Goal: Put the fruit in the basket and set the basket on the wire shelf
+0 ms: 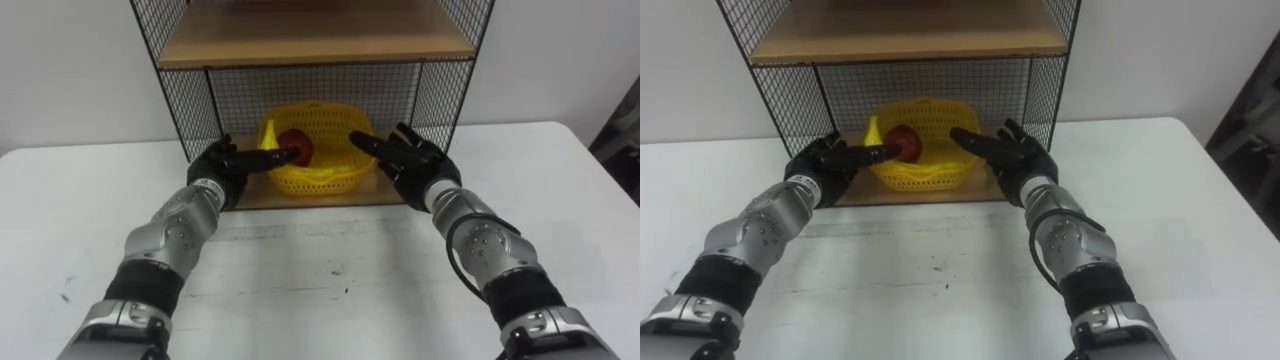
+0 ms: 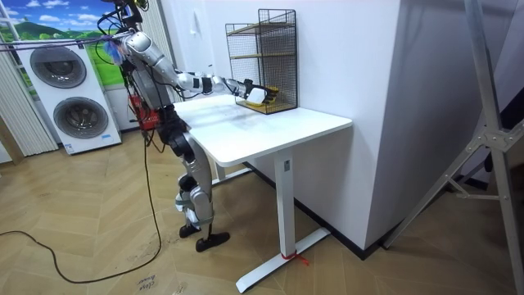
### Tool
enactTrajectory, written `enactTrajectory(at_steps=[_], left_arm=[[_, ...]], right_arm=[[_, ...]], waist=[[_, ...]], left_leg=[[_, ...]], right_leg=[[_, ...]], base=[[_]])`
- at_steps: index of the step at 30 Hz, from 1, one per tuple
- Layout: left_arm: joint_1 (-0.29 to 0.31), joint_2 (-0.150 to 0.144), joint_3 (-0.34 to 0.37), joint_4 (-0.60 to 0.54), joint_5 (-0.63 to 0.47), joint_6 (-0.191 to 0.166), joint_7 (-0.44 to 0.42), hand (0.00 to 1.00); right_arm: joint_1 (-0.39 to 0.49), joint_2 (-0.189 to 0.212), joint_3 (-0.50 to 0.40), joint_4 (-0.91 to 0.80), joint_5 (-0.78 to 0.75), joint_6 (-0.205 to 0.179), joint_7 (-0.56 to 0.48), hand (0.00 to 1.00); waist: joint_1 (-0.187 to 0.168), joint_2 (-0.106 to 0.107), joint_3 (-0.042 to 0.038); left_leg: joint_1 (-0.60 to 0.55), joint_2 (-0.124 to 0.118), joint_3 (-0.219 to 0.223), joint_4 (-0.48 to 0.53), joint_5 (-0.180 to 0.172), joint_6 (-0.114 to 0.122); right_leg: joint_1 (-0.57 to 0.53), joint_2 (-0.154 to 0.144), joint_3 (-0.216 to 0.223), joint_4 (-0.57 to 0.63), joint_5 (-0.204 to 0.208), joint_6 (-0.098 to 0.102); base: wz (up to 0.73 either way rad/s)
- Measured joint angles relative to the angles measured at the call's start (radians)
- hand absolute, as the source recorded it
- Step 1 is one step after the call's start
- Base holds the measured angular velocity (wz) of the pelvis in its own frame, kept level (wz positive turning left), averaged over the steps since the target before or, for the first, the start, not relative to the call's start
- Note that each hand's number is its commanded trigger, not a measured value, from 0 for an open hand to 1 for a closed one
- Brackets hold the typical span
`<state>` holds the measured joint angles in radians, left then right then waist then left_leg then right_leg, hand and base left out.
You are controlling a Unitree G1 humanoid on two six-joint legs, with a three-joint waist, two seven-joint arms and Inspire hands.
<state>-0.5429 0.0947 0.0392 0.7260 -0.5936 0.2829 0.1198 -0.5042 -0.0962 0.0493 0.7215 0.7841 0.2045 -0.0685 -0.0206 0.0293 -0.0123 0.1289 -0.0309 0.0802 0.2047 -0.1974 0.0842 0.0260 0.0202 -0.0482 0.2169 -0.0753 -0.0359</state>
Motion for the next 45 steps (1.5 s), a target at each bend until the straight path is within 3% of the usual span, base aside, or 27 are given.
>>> enactTrajectory(at_steps=[9, 19, 25, 31, 34, 36, 39, 45], left_arm=[[0.006, 0.002, -0.001, -0.019, 0.000, 0.000, 0.002, 0.00], [0.074, 0.002, -0.005, -0.134, -0.001, -0.002, 0.006, 0.00], [0.085, 0.002, -0.007, -0.168, -0.002, -0.005, -0.004, 0.00], [0.161, 0.003, -0.010, -0.260, -0.001, -0.023, -0.026, 0.00], [0.235, 0.005, -0.011, -0.362, -0.001, -0.033, -0.026, 0.00], [0.283, 0.004, -0.011, -0.429, 0.043, -0.038, -0.027, 0.00], [0.334, 0.003, -0.014, -0.523, 0.101, -0.041, -0.027, 0.00], [0.374, 0.005, -0.043, -0.648, 0.148, -0.049, -0.044, 0.00]], right_arm=[[0.001, -0.007, -0.006, -0.006, -0.005, 0.000, 0.028, 0.00], [0.019, -0.013, -0.005, -0.072, -0.020, 0.000, 0.043, 0.00], [0.094, -0.014, -0.004, -0.232, -0.088, -0.001, 0.049, 0.00], [0.147, -0.013, -0.003, -0.308, -0.149, -0.002, 0.059, 0.00], [0.197, -0.015, -0.003, -0.377, -0.212, -0.010, 0.062, 0.00], [0.229, -0.017, -0.009, -0.396, -0.260, -0.019, 0.067, 0.00], [0.275, -0.018, -0.016, -0.457, -0.289, -0.019, 0.069, 0.00], [0.314, -0.021, -0.013, -0.559, -0.318, -0.025, 0.089, 0.00]], waist=[[-0.001, 0.001, 0.0009], [-0.005, 0.000, 0.0029], [-0.005, 0.000, 0.0097], [-0.010, -0.001, 0.0107], [-0.010, -0.005, 0.0125], [-0.010, -0.014, 0.0165], [-0.010, -0.021, 0.0154], [-0.004, -0.032, 0.0134]], left_leg=[[0.018, 0.000, -0.003, -0.011, 0.000, 0.000], [0.023, 0.000, -0.003, -0.022, 0.006, -0.001], [0.022, 0.000, -0.001, -0.023, 0.006, -0.001], [0.021, 0.000, 0.000, -0.020, 0.006, -0.001], [0.015, 0.000, 0.005, -0.024, 0.007, -0.003], [0.011, 0.001, 0.006, -0.025, 0.008, -0.003], [0.002, 0.001, 0.009, -0.024, 0.008, -0.003], [0.006, 0.001, 0.011, -0.025, 0.008, -0.004]], right_leg=[[0.025, 0.000, -0.001, -0.013, -0.001, 0.001], [0.025, -0.001, -0.005, -0.015, 0.000, 0.000], [0.023, 0.000, -0.001, -0.017, 0.000, -0.001], [0.018, 0.001, 0.004, -0.013, -0.001, -0.001], [0.009, 0.002, 0.008, -0.014, -0.002, -0.001], [0.004, 0.002, 0.007, -0.013, -0.002, -0.001], [-0.008, 0.002, 0.008, -0.011, -0.003, -0.002], [-0.005, 0.003, 0.013, -0.014, -0.002, -0.002]], base=[[0.02], [0.00], [0.00], [-0.01], [-0.05], [0.00], [-0.03], [-0.01]])
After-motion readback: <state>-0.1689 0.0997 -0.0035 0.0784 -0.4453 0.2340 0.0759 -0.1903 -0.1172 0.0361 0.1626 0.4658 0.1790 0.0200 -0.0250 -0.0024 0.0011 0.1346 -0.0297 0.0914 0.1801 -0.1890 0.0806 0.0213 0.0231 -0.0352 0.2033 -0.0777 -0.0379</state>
